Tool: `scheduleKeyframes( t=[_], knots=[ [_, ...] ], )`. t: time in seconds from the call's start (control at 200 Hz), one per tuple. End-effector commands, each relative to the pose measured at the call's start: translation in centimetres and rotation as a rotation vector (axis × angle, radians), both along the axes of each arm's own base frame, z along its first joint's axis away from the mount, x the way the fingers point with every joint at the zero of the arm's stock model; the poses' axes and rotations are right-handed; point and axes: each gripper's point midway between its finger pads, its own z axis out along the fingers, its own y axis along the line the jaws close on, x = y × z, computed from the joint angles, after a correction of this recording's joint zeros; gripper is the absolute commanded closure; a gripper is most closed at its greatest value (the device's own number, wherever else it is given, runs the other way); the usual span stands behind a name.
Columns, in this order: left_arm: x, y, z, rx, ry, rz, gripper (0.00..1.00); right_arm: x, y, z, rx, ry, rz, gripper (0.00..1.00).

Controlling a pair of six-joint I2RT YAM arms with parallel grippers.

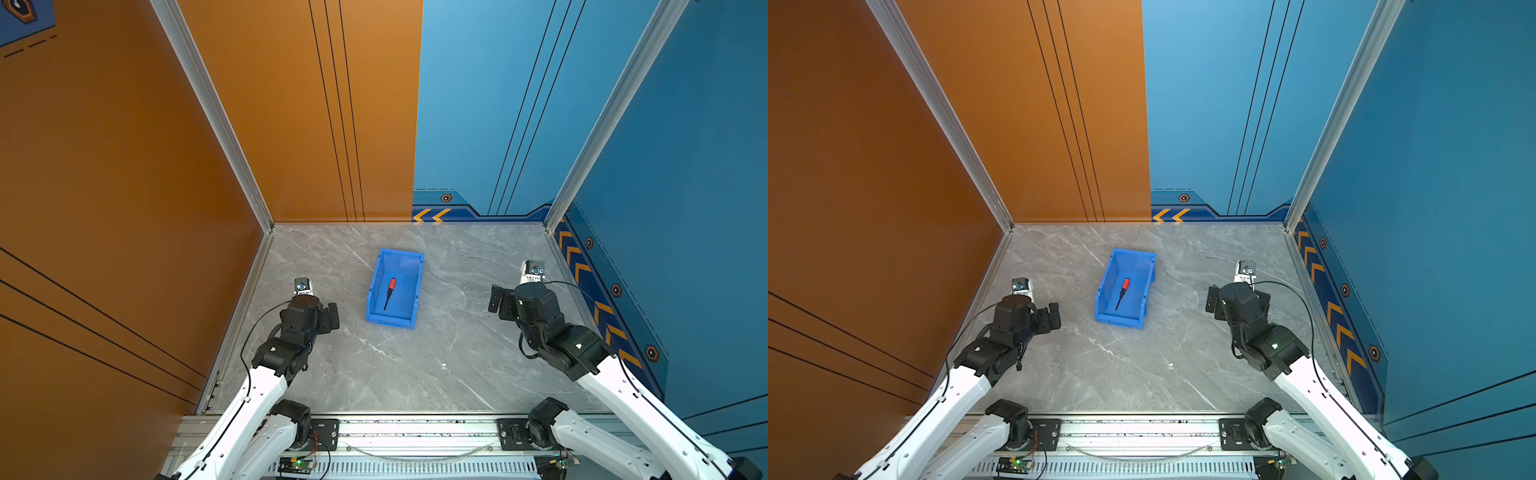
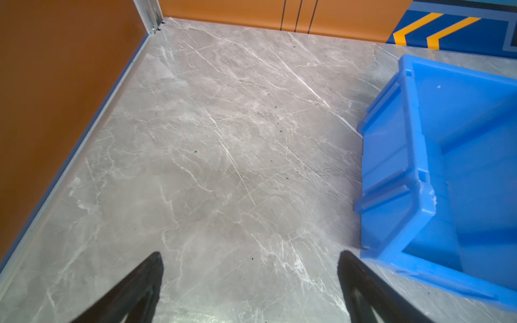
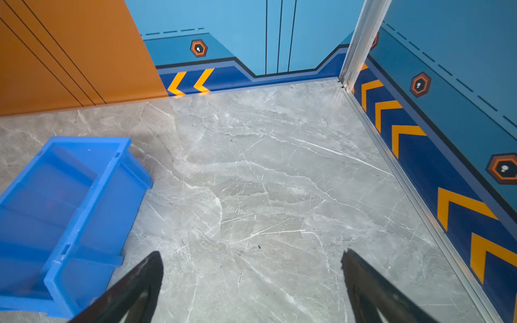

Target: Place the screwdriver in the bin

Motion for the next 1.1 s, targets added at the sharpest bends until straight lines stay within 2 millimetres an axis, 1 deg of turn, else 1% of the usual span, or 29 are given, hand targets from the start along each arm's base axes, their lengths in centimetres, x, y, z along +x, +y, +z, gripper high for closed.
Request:
scheduleKeyframes(
  t=[0.0,0.095,0.195,0.351,0.386,0.396,0.421,0.466,0.541,0.631,0.676,0.716,0.826,0.962,1.042,1.097],
  knots=[
    [-0.8,2.2,-0.2,0.073,-0.015,0.084,0.02,0.1,-1.3,-0.8,-0.03,-0.011,-0.025,0.0],
    [-1.0,2.9,-0.3,0.089,-0.042,0.119,0.02,0.1,-2.4,-2.1,-0.036,0.003,-0.062,0.0],
    [-0.9,3.2,-0.4,0.097,-0.075,0.127,0.02,-0.1,-3.5,-3.3,-0.045,-0.004,-0.112,0.0],
    [-0.2,2.4,-0.7,0.12,-0.096,0.059,0.02,-0.4,-5.3,-4.8,-0.064,-0.006,-0.182,0.0],
    [-0.2,2.3,-1.0,0.129,-0.089,0.05,0.02,-0.4,-5.6,-5.1,-0.066,-0.001,-0.191,0.0],
    [0.0,2.2,-0.7,0.126,-0.107,0.048,0.02,-0.4,-5.7,-5.2,-0.066,0.0,-0.194,0.0],
    [0.3,2.1,-0.6,0.13,-0.118,0.042,0.02,-0.5,-5.9,-5.5,-0.066,0.004,-0.197,0.0],
    [0.5,1.9,-0.6,0.143,-0.12,0.021,0.02,-0.3,-5.7,-6.1,-0.064,0.009,-0.171,0.0],
    [0.7,1.5,-1.0,0.153,-0.126,-0.006,0.02,0.3,-4.3,-6.6,-0.079,-0.032,-0.055,0.0],
    [1.1,0.9,-1.6,0.168,-0.143,-0.054,0.02,0.1,-4.7,-6.0,-0.104,-0.113,-0.058,0.0],
    [1.3,0.9,-1.7,0.179,-0.152,-0.056,0.02,0.0,-5.2,-6.2,-0.126,-0.134,-0.069,0.0],
    [1.4,1.1,-1.9,0.182,-0.158,-0.048,0.02,-0.2,-5.5,-6.7,-0.15,-0.136,-0.071,0.0],
    [1.9,0.8,-2.2,0.193,-0.2,-0.069,0.02,-0.4,-6.2,-8.8,-0.198,-0.116,-0.079,0.0],
    [2.9,0.7,-3.2,0.223,-0.208,-0.082,0.02,-0.6,-6.3,-11.1,-0.193,-0.107,-0.068,0.0],
    [3.6,0.3,-4.1,0.237,-0.184,-0.118,0.02,-0.8,-6.6,-12.6,-0.192,-0.097,-0.072,0.0],
    [4.2,0.1,-4.7,0.242,-0.172,-0.132,0.02,-0.7,-6.9,-12.6,-0.198,-0.1,-0.083,0.0]
  ],
)
